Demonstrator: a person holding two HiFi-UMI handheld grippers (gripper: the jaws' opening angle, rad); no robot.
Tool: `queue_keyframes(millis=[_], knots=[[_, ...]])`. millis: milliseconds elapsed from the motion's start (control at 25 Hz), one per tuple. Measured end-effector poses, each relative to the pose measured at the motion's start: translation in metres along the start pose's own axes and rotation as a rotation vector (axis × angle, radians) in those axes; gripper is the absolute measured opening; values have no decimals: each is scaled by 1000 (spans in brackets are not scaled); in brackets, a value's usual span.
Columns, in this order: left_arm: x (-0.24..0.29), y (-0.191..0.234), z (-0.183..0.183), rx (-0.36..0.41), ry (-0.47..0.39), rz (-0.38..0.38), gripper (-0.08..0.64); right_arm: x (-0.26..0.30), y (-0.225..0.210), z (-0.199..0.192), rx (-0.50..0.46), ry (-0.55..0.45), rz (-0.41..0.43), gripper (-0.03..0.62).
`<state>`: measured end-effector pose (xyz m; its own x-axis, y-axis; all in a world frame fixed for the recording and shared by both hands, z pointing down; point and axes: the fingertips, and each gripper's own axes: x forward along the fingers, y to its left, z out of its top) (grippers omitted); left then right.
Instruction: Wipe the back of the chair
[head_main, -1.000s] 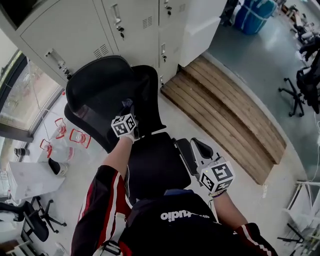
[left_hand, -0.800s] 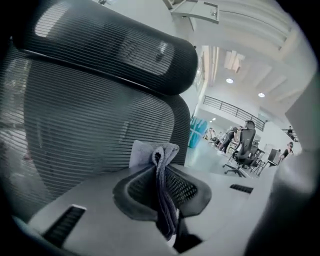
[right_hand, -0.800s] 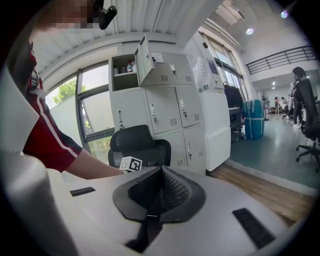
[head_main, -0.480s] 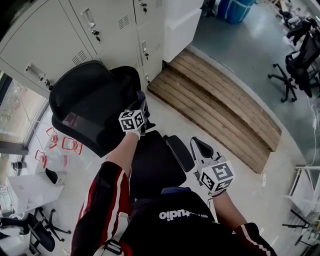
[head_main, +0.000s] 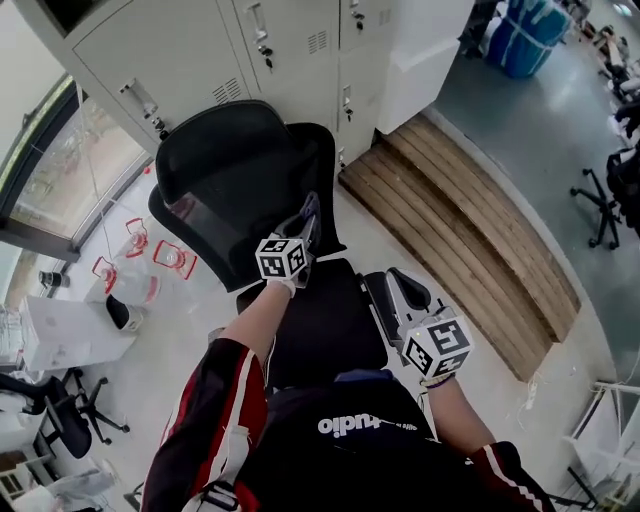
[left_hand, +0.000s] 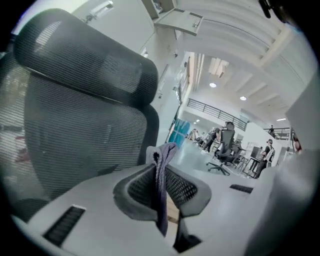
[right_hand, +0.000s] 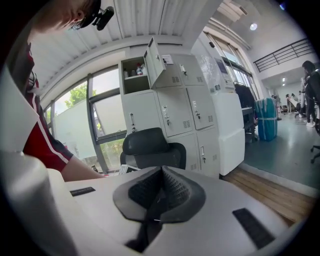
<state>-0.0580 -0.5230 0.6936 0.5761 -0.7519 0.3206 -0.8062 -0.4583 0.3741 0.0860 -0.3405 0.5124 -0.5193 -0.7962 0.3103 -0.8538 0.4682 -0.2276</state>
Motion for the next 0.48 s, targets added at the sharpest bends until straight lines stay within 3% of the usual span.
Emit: queue_keyframes(millis=[280, 480], knots=[[-128, 115, -26, -93, -39, 276, 57, 30, 63, -2, -48, 33, 156, 15], [-213, 187, -53, -79, -19, 464, 57, 49, 98, -9, -76, 65, 231, 15]])
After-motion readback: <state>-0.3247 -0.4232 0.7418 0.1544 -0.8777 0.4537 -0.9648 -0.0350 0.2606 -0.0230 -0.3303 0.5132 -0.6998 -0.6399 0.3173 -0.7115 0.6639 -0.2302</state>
